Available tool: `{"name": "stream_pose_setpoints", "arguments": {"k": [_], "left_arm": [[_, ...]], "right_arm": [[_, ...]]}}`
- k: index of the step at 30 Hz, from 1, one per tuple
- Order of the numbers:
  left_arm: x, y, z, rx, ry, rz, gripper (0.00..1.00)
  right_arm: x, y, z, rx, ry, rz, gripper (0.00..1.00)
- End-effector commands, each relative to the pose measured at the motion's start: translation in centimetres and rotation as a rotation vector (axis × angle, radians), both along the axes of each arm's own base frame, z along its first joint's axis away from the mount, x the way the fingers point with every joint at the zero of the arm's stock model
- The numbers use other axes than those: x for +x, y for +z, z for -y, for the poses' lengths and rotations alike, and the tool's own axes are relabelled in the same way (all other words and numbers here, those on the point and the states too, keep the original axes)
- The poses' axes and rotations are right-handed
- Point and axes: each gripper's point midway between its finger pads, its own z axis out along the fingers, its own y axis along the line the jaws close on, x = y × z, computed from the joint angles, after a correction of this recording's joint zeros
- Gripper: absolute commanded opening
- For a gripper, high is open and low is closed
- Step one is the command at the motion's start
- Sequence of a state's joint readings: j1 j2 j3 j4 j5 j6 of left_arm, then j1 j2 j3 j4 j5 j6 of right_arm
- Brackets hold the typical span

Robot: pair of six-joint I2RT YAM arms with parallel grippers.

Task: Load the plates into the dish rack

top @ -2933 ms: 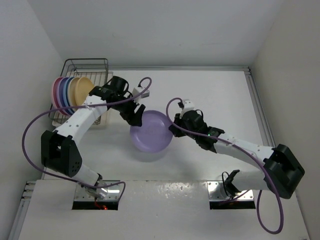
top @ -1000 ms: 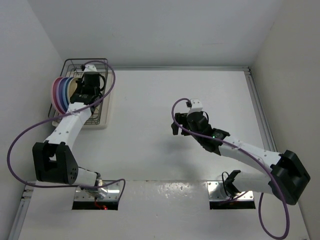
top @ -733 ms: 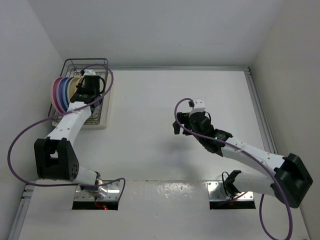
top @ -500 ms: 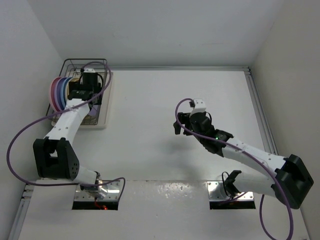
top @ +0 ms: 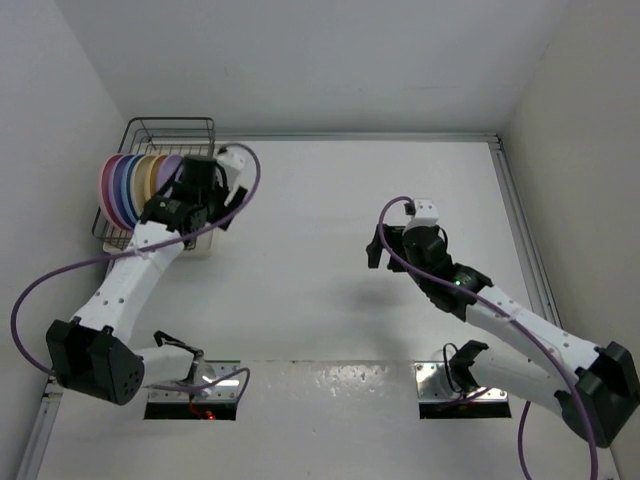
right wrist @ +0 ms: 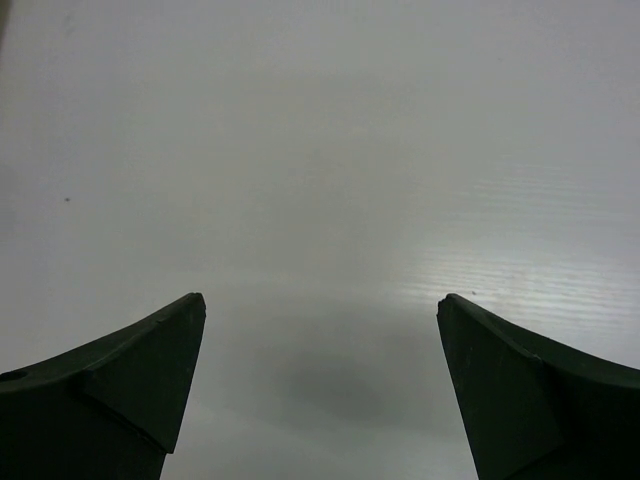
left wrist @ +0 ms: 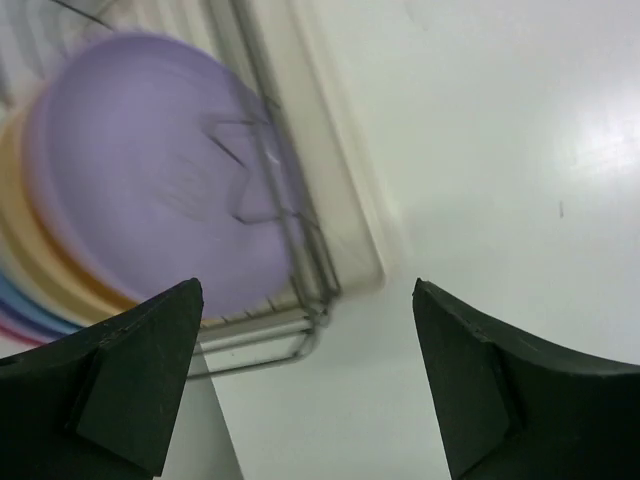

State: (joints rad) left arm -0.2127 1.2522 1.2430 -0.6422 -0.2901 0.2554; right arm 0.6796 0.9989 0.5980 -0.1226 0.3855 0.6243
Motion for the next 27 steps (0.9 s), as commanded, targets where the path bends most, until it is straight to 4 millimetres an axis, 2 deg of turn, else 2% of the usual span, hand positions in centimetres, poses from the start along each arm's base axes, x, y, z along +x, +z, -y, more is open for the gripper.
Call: {"name": "stream_pose_setpoints", "arguments": {"k": [1, 2, 3, 4, 5, 6, 7, 8, 9, 11, 12, 14, 15, 18, 27], "left_arm": [[-4.6, -8.5, 0.9, 0.163, -0.184, -0.273, 0.91], [-5.3, -9.4, 0.8, 0.208, -0.218, -0.286, 0.89], [-7.2, -12.3, 0.1, 0.258, -0.229, -0.348, 0.89], [-7.4, -13.1, 0.9, 0.269, -0.264, -0.33, 0.89], [-8.0, -13.3, 0.9, 0.282, -0.278, -0.318, 0.89], [-9.2, -15.0, 1.3, 0.294, -0.323, -0.35, 0.89], [-9.6, -15.6, 1.6, 0.29, -0.341, -0.353, 0.89], [-10.0, -16.0, 1.7, 0.293, -0.35, -0.355, 0.89], [-11.1, -17.7, 1.4, 0.305, -0.362, -0.395, 0.89], [-11.8, -19.1, 1.8, 0.315, -0.392, -0.408, 0.89], [-12.9, -20.6, 1.0, 0.352, -0.385, -0.446, 0.89], [-13.0, -21.3, 1.2, 0.365, -0.372, -0.416, 0.89], [-13.6, -22.2, 0.7, 0.39, -0.357, -0.433, 0.89], [-13.9, -22.8, 1.2, 0.374, -0.33, -0.43, 0.89], [-13.8, -22.6, 1.9, 0.343, -0.344, -0.397, 0.89]], "right_arm": [[-1.8, -1.5, 3.0, -0.05, -0.047, -0.066, 1.0], [-1.9, -1.4, 3.9, -0.031, -0.09, -0.066, 1.0], [-2.7, -2.4, 5.1, -0.05, -0.117, -0.087, 1.0], [-3.3, -3.1, 5.9, -0.059, -0.141, -0.112, 1.0], [-3.8, -2.8, 6.6, -0.049, -0.165, -0.102, 1.0], [-4.7, -4.2, 7.5, -0.064, -0.188, -0.138, 1.0], [-4.9, -4.3, 7.6, -0.06, -0.189, -0.14, 1.0], [-5.5, -4.5, 8.1, -0.056, -0.194, -0.139, 1.0], [-6.0, -5.1, 8.4, -0.06, -0.199, -0.149, 1.0], [-6.8, -5.8, 9.1, -0.068, -0.217, -0.168, 1.0], [-7.0, -5.8, 9.3, -0.05, -0.239, -0.17, 1.0], [-7.8, -6.5, 10.4, -0.054, -0.302, -0.197, 1.0], [-7.9, -6.4, 10.5, -0.031, -0.328, -0.199, 1.0], [-8.7, -7.0, 11.9, -0.033, -0.411, -0.214, 1.0], [-9.8, -7.6, 13.2, -0.044, -0.527, -0.27, 1.0]]}}
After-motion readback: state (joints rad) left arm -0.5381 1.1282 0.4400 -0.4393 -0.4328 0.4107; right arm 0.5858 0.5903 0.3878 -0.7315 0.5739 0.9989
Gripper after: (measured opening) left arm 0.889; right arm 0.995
